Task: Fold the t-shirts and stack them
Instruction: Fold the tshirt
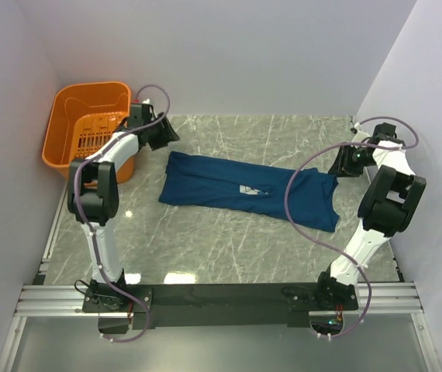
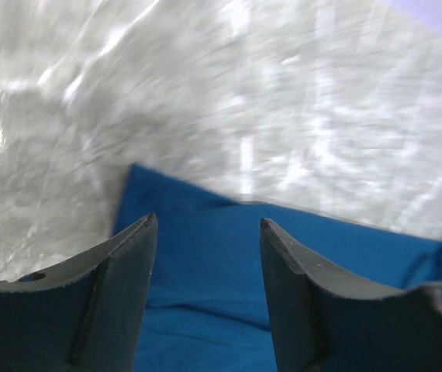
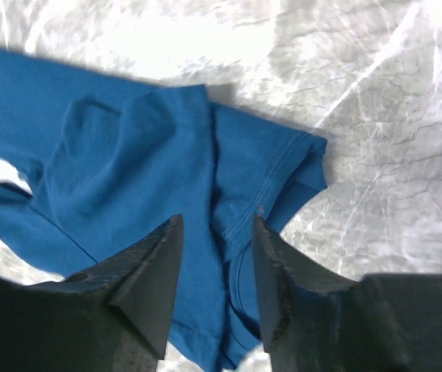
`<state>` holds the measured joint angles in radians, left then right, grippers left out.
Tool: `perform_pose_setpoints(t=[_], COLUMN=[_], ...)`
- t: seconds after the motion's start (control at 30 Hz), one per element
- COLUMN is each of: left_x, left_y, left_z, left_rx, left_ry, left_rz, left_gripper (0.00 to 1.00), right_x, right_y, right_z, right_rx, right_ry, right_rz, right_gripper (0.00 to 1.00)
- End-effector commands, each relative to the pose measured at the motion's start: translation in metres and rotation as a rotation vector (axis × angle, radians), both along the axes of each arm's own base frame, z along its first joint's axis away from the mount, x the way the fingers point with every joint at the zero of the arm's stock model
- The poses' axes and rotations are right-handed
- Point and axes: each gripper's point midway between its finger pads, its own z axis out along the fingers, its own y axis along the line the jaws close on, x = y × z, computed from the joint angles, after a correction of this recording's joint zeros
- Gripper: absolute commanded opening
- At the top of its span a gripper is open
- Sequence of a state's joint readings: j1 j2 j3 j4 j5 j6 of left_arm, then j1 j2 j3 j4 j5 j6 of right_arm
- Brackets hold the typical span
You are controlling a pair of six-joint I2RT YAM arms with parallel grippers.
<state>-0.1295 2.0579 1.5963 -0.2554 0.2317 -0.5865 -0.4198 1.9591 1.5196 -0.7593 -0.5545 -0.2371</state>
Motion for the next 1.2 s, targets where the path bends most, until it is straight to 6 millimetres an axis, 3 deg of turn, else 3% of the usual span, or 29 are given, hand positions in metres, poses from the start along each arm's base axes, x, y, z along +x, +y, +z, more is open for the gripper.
perform_pose_setpoints(t=[0.0,0.17,0.3,0.43,0.53,0.7,1.0,1.17], left_x=[0.001,-0.027,-0.067,-0.124,-0.152,-0.167,-0.157,-0.162], left_y=[-0.008,-0.008,-0.005,-0.001,0.009,0.023,0.029,0.026], left_z=[0.072,0.084,0.062,0.023,0.003,-0.016,-0.038,-0.047], left_rx=[-0.017,0.013,0.03,0.062,0.09,0.134,0.18,0.186], left_ry=[-0.19,-0.214,-0.107,0.009,0.066,0.1,0.156,0.195], left_rz=[-0.078,-0.132,-0.161,-0.17,-0.132,-0.074,-0.052,-0.075], left_gripper=[0.62,0.64,0.63,0.63,0.63,0.62,0.55,0.52], right_x=[-0.004,-0.028,-0.063,-0.109,-0.127,-0.137,-0.141,-0.142], right_y=[0.002,0.019,0.036,0.044,0.046,0.042,0.037,0.035], right_z=[0.037,0.047,0.043,0.02,0.01,-0.001,-0.009,-0.01], right_rx=[-0.136,-0.171,-0.144,-0.13,-0.132,-0.146,-0.157,-0.151], right_ry=[-0.074,-0.093,-0.071,0.027,0.064,0.115,0.135,0.135], right_rz=[0.127,0.241,0.383,0.438,0.44,0.39,0.347,0.328], right_gripper=[0.49,0.51,0.51,0.51,0.51,0.51,0.51,0.51])
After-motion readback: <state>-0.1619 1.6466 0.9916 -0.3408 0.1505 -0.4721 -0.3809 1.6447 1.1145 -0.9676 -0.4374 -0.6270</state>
